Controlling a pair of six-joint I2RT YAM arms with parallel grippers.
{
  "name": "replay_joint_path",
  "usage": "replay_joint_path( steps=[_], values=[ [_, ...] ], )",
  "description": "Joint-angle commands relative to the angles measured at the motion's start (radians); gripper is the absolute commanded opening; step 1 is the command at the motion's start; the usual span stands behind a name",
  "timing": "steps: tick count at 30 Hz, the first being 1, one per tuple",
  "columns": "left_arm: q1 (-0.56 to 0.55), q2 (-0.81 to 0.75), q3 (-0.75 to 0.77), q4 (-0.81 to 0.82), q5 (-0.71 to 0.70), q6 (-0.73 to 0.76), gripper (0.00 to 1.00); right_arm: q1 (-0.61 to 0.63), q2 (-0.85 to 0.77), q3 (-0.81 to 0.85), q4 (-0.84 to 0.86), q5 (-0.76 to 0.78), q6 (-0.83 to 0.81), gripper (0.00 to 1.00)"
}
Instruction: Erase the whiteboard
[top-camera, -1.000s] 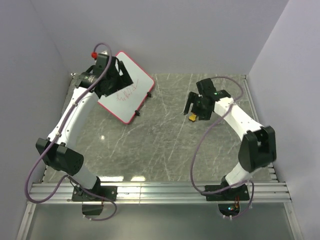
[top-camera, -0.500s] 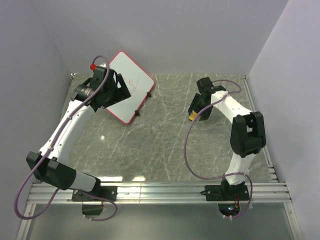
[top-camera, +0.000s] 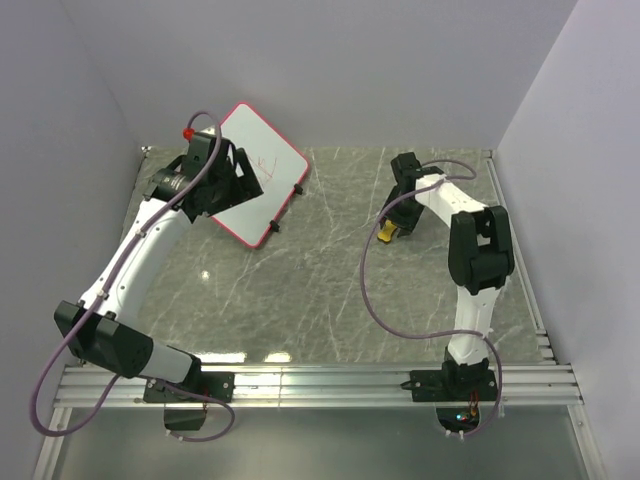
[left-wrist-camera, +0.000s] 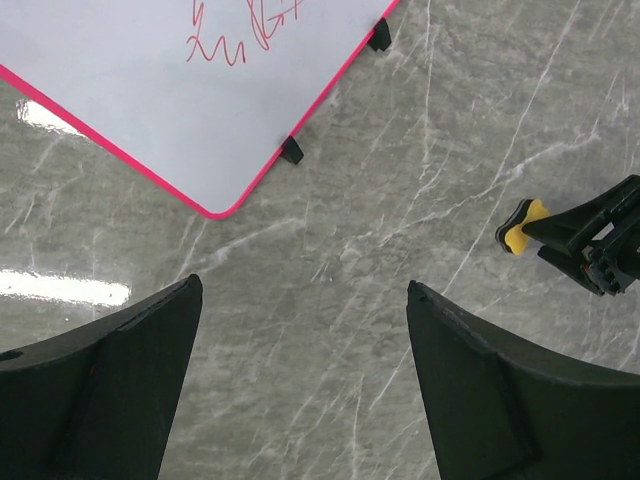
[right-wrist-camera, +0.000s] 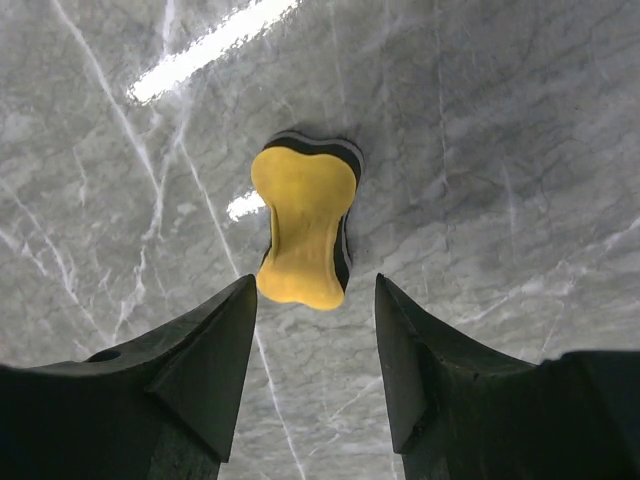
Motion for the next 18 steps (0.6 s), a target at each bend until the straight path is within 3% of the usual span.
replay_joint_path(
  steps=[1,10,13,18],
  values=[
    [-0.003,0.014,0.004,0.027,0.024,0.019,0.88,-0.003,0.026,0.059,0.015,0.033,0.004,0.58],
    [-0.003,0.084,0.097,0.010,-0.004,0.065,0.89,-0.006,0.100,0.069,0.039,0.047,-0.004,0.50],
    [-0.002,0.141,0.182,-0.014,-0.028,0.096,0.89,-0.007,0.100,0.047,0.052,0.044,-0.004,0.43],
    [0.058,0.227,0.303,-0.009,-0.093,0.099,0.91,-0.011,0.092,0.020,0.053,0.042,-0.008,0.22]
  ],
)
